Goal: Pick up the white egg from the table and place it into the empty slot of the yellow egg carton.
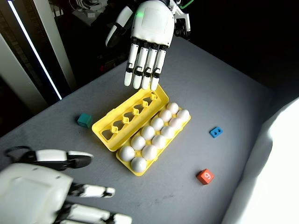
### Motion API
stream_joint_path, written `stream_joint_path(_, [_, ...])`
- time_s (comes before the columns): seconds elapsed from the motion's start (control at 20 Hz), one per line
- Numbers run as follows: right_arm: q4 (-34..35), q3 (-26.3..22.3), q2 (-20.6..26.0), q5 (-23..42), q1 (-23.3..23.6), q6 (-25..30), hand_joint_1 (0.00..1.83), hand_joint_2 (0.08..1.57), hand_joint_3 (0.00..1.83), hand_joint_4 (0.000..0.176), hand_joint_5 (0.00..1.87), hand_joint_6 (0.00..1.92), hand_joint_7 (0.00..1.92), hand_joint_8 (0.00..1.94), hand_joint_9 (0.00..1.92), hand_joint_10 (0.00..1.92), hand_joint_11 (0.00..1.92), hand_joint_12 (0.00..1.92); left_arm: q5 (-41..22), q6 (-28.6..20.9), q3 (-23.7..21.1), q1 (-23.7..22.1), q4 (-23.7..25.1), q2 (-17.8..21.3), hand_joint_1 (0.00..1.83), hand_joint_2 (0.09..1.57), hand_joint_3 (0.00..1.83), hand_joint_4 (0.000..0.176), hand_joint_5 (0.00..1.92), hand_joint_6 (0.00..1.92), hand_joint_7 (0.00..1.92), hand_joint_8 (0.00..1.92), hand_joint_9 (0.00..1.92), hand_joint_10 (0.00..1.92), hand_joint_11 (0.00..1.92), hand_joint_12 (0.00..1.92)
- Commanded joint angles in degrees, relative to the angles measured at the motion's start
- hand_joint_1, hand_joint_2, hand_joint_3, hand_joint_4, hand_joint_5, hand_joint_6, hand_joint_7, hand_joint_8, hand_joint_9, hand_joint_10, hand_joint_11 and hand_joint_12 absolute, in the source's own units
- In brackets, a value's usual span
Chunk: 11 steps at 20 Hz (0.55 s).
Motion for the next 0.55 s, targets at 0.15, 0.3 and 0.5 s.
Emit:
stream_joint_path(0.15, [-3.03,-4.17,4.23,5.85,-0.31,-0.01,0.63,0.96,0.01,0.038,0.89,0.0,0.25,0.02,0.06,0.01,0.0,0.0,3.58,-0.23,-0.17,-0.29,-2.05,0.1,0.0,1.18,0.0,0.0,0.01,0.0,0.06,0.0,0.05,0.0,0.01,0.03])
stream_joint_path(0.3, [-3.04,-5.46,5.14,7.89,-1.38,-0.01,0.64,1.08,0.0,0.0,0.92,0.01,0.47,0.02,0.33,0.03,0.0,0.53,3.59,-0.23,-0.18,-0.25,-2.04,0.1,0.0,1.17,0.0,0.0,0.0,0.0,0.06,0.0,0.05,0.0,0.0,0.03])
stream_joint_path(0.5, [-3.35,-6.34,4.97,8.72,-2.08,-0.02,0.78,1.28,0.0,0.125,0.69,1.19,0.73,0.08,0.55,0.21,0.0,1.4,3.6,-0.23,-0.18,-0.17,-2.04,0.1,0.0,1.19,0.0,0.0,0.02,0.01,0.08,0.01,0.06,0.01,0.0,0.04])
